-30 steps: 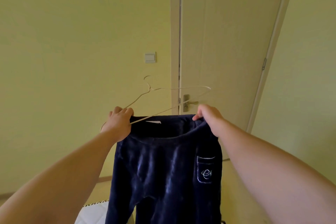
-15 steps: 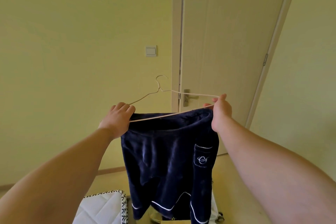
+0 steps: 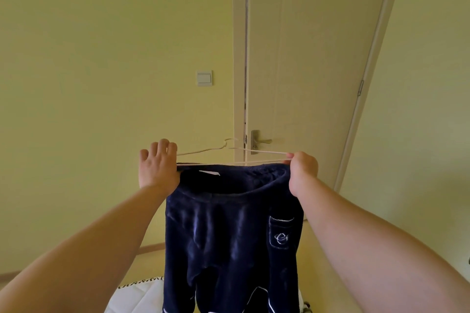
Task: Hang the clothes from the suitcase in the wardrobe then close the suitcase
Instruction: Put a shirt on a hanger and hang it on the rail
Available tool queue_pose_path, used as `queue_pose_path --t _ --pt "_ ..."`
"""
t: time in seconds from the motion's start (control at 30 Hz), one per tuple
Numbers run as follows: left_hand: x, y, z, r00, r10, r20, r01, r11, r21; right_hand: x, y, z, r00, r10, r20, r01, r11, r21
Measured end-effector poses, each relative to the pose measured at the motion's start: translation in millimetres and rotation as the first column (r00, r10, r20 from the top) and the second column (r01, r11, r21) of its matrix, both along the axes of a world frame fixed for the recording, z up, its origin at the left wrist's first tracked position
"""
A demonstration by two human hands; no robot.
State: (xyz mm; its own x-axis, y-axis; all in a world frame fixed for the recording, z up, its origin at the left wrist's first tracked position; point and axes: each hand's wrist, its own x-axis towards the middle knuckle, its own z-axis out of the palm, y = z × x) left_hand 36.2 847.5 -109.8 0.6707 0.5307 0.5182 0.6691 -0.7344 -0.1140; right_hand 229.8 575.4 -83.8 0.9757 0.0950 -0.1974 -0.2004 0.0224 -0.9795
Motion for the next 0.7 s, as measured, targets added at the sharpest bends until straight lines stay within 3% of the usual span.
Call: queue_pose_path --t 0.1,0.2,0.3,0.37,0.43,0.53,0.7 --pt "6 -1 -3 0.996 0.010 0.085 -0.005 0.998 -0.064 -4 -2 2 0.998 -0.001 -0.069 0.010 0.992 0.126" --pt "12 -4 -3 0.986 -0.021 0.166 0.060 0.971 -0.232 -3 0 1 0.995 0.091 -0.042 -0.086 0.989 0.124" --pt "18 -1 -4 0.970 -0.211 0.125 0.244 0.865 -0.437 -2 1 -2 0.985 0.166 -0.046 -0.162 0.984 0.079" --pt "20 2 -4 0.932 -0.340 0.125 0.358 0.813 -0.460 -3 -1 -3 0.982 0.183 -0.039 -0.180 0.980 0.081" --pt "20 4 -4 0.920 -0.371 0.130 0.384 0.781 -0.493 -1 -4 -4 0.979 0.204 -0.024 -0.200 0.974 0.109" --pt "19 -4 5 0.944 -0.312 0.106 0.309 0.726 -0.614 3 -7 -5 0.967 0.253 -0.031 -0.248 0.961 0.122" --pt "19 -26 22 0.934 -0.328 -0.144 0.106 0.639 -0.762 -5 -10 -7 0.971 0.239 -0.007 -0.239 0.970 0.040"
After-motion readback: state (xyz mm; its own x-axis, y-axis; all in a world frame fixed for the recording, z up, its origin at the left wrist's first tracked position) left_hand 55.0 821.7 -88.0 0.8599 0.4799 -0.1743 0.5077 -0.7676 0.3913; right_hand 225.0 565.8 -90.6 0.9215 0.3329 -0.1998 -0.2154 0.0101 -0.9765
